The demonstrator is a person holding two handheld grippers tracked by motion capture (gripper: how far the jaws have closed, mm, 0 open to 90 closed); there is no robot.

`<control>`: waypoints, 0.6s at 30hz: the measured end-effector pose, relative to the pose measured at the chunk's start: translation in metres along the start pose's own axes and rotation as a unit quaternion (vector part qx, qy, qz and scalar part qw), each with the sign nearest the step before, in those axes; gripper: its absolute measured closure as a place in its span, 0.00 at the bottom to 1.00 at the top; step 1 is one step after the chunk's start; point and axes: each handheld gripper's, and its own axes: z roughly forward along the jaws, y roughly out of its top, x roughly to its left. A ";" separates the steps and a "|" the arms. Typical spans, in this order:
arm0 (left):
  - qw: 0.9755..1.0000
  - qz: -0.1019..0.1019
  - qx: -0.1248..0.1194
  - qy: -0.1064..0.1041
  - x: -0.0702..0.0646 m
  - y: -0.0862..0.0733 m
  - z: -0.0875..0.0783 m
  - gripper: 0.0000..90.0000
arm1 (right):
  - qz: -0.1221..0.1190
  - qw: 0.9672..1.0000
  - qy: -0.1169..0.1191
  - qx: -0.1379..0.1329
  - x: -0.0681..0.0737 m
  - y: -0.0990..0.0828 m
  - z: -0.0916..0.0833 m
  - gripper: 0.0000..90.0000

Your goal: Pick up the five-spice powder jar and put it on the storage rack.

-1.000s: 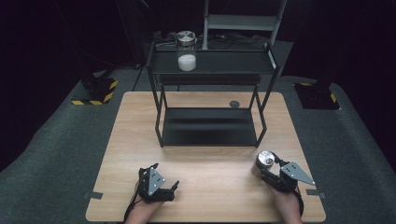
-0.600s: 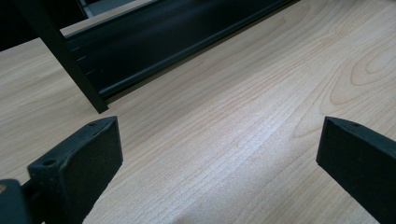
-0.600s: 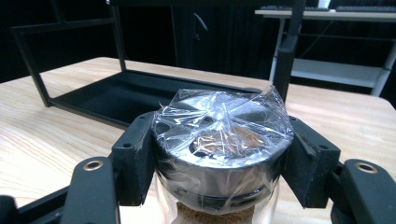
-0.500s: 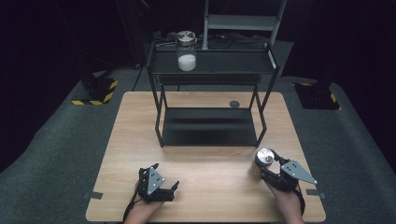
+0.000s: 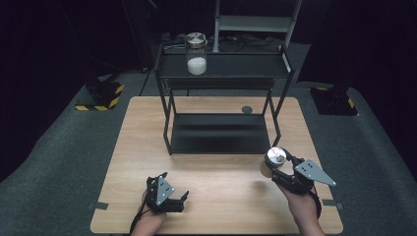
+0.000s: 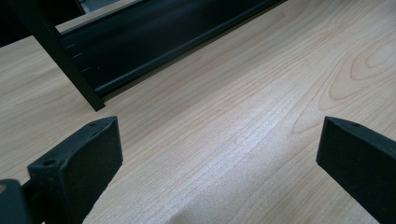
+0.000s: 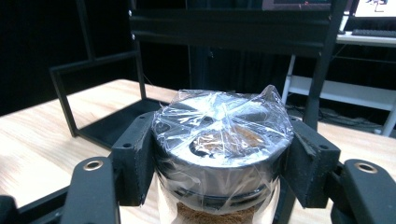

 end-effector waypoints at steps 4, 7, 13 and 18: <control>1.000 -0.002 0.000 0.000 0.000 0.000 0.000 0.01 | -0.001 1.000 0.003 -0.004 0.001 0.008 0.004 0.38; 1.000 -0.002 -0.001 -0.001 0.001 0.000 0.000 0.01 | -0.003 1.000 0.006 -0.008 0.003 0.015 0.008 0.38; 1.000 0.002 0.000 0.001 -0.001 0.000 0.000 0.01 | -0.004 1.000 0.009 -0.016 0.006 0.026 0.014 0.38; 1.000 0.000 -0.002 0.002 -0.001 -0.001 0.000 0.01 | 0.002 1.000 0.013 -0.023 0.006 0.036 0.020 0.38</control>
